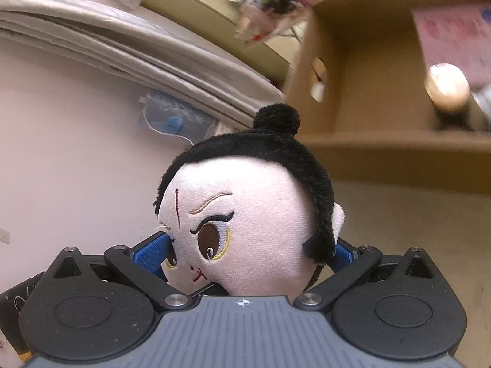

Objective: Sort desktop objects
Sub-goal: 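Lift the plush doll with both grippers and carry it toward the box, then lower the doll into the box and open both grippers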

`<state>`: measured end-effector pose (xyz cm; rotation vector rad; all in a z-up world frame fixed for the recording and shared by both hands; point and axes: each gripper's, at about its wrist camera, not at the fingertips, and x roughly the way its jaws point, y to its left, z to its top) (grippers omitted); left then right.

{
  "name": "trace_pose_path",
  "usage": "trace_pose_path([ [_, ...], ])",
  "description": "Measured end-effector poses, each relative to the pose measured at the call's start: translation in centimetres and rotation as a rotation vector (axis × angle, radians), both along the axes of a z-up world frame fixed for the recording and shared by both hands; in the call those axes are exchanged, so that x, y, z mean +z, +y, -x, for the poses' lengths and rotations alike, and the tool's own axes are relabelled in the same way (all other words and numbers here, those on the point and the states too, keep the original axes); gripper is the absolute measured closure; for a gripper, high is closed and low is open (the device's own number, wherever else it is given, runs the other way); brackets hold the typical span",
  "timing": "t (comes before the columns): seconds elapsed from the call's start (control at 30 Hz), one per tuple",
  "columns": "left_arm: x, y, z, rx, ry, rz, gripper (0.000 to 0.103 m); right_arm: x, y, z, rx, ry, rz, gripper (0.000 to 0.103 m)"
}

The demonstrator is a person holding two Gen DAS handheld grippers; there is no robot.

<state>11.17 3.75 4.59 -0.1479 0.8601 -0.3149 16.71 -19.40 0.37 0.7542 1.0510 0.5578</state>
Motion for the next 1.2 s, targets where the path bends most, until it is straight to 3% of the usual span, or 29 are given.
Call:
trace_pose_path([
  [0.3, 5.2, -1.7, -4.8, -0.028, -0.095, -0.023, 0.0, 5.7, -0.5, -5.1, -0.036, -0.11, -0.008, 0.0],
  [0.57, 6.0, -5.8, -11.7, -0.085, -0.124, -0.039, 0.0, 6.2, -4.0, -12.0, -0.134, -0.136, -0.01, 0.0],
  [0.8, 2.5, -9.5, -17.7, -0.152, -0.176, -0.035, 0.0, 2.3, -8.1, -16.8, -0.224, -0.147, 0.01, 0.0],
  [1.07, -3.4, -11.5, -22.1, -0.183, -0.074, -0.068, 0.0, -5.2, -10.6, -20.1, -0.242, -0.017, -0.013, 0.0],
  [1.2, -5.0, -11.6, -23.0, -0.193, 0.003, -0.099, 0.0, -7.5, -9.9, -20.6, -0.226, 0.03, 0.024, 0.0],
])
